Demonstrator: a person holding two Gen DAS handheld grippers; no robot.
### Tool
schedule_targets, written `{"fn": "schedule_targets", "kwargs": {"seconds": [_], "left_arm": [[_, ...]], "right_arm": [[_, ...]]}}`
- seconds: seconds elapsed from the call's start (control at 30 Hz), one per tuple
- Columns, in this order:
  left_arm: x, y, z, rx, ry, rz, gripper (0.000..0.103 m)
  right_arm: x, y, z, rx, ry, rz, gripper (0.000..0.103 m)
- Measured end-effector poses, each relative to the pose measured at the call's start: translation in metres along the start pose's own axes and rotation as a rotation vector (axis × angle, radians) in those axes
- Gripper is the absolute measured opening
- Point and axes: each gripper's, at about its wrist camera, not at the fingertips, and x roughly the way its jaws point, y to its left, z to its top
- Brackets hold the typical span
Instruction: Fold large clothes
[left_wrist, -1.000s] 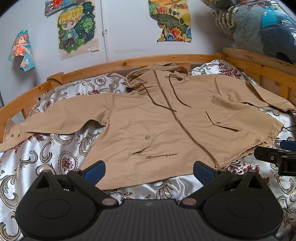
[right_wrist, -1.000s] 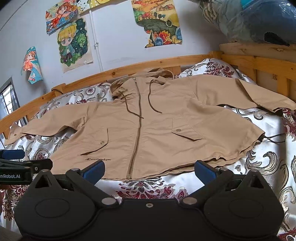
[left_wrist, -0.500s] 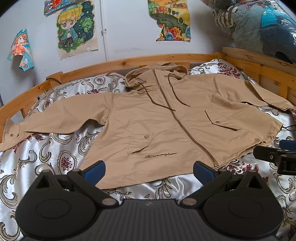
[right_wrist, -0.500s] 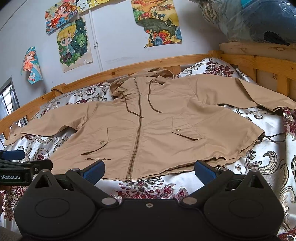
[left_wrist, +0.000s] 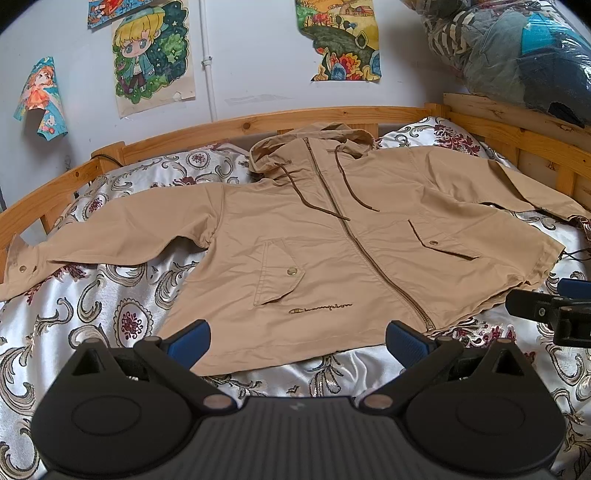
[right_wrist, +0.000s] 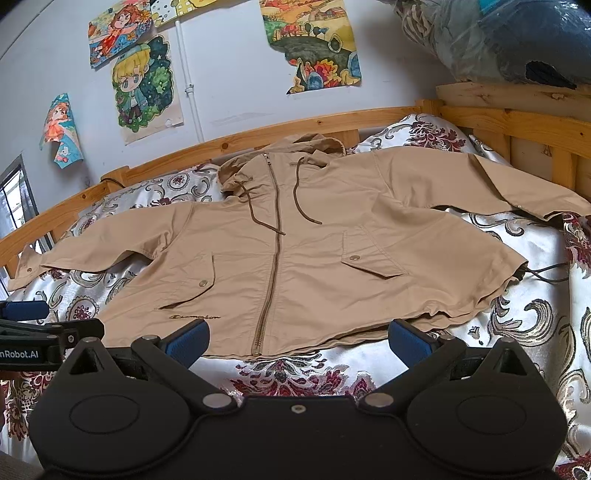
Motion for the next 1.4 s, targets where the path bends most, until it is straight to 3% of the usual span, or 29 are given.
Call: {"fn": "schedule_targets", "kwargs": {"seconds": [0.73,1.13,1.4], "left_arm": [[0.001,-0.001,-0.003,-0.003,0.013,-0.007,0.102],[0.005,0.001,-0.001,-0.025,0.062,-0.013,0.102],[0.022,-0.006,0.017,0.074,0.177,-0.01,0.102]], "right_arm": [[0.002,-0.002,-0.003,0.007,0.008,-0.004,0.102],[0.002,-0.004,-0.002,0.039,0.029,-0.015,0.102],[0.003,-0.017,0.007,0.135,0.119,-0.144,0.103]]}}
